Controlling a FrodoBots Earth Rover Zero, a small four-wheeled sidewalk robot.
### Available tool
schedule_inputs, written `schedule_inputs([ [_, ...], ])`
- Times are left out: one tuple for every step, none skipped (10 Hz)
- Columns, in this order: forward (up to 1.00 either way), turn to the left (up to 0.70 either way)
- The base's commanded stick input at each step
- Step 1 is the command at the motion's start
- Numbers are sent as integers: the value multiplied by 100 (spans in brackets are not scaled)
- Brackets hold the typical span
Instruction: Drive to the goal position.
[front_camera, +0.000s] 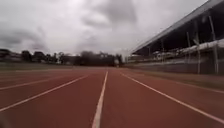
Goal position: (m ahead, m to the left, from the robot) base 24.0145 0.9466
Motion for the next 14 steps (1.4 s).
schedule_inputs([
  [70,0],
  [70,0],
  [70,0],
  [70,0],
  [70,0],
  [70,0],
  [70,0],
  [70,0],
  [70,0],
  [70,0],
  [70,0],
  [70,0],
  [70,0],
  [70,0],
])
